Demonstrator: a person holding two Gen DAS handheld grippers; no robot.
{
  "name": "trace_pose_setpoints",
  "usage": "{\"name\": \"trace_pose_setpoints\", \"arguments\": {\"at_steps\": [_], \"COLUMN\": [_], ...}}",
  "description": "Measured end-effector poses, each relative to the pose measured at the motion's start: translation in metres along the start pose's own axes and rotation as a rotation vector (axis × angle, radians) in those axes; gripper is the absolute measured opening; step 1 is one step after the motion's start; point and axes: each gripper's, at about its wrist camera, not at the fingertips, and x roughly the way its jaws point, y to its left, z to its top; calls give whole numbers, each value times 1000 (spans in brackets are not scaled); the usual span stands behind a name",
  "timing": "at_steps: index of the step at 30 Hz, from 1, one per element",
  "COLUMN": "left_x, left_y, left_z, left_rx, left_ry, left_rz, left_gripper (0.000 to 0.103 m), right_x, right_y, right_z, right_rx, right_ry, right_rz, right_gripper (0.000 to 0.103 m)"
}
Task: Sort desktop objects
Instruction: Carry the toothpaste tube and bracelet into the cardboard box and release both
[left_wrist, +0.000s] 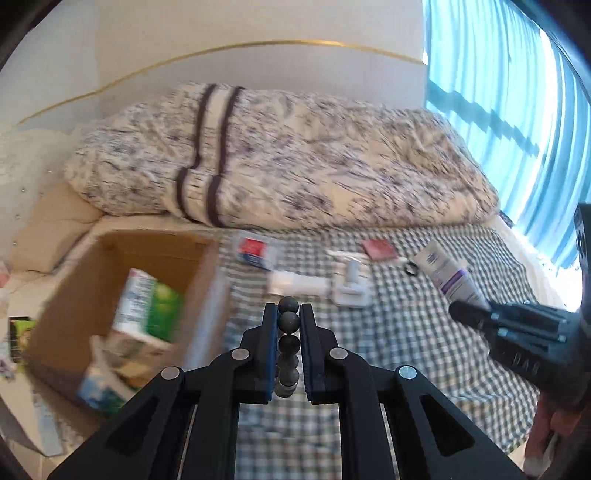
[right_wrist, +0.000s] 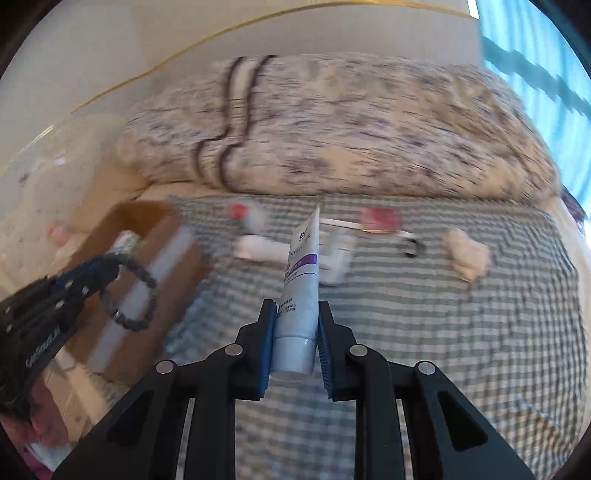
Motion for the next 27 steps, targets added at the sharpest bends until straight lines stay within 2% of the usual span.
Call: {"name": "trace_pose_setpoints", "arguments": {"at_steps": [6,10,14,19,20,21,22,23,24,25,27], "left_x": [-33,-37,-23,-1,1,4,8,12,17,22,25], "left_y": [77,121,154,173,175,178,181,185,191,196,206], "left_z": [14,12,2,-13,-17,-19,-20,-20,-21,-22,-27], "left_rx": [-46,-92,-137,-168,-173,-176,-181,-191,-206,-223,-273], "left_ry": [-31,-23,6,48,49,53,65,86,110,127,125], "left_rz": [88,116,113,103,104,105,120,158,190,193,149], "left_gripper": [11,11,11,12,17,23,34,45,52,66,73], "right_x": [7,24,46,75,80,84,87,89,91,93,94], "right_y": [97,148,180,199,202,204,206,209,210,209,202], "right_z": [20,30,33,37,38,39,40,41,43,43,43], "right_rx": [-100,-125,-155,-148,-148,-152,-167,-181,-193,-203,-188], "right_ry": [-12,13,48,83,90,90,72,55,44,38,44], "right_rz": [116,186,210,226,229,214,140,60,5,-9,30], "right_gripper": [21,21,21,22,24,36,42,60,71,72,72]}}
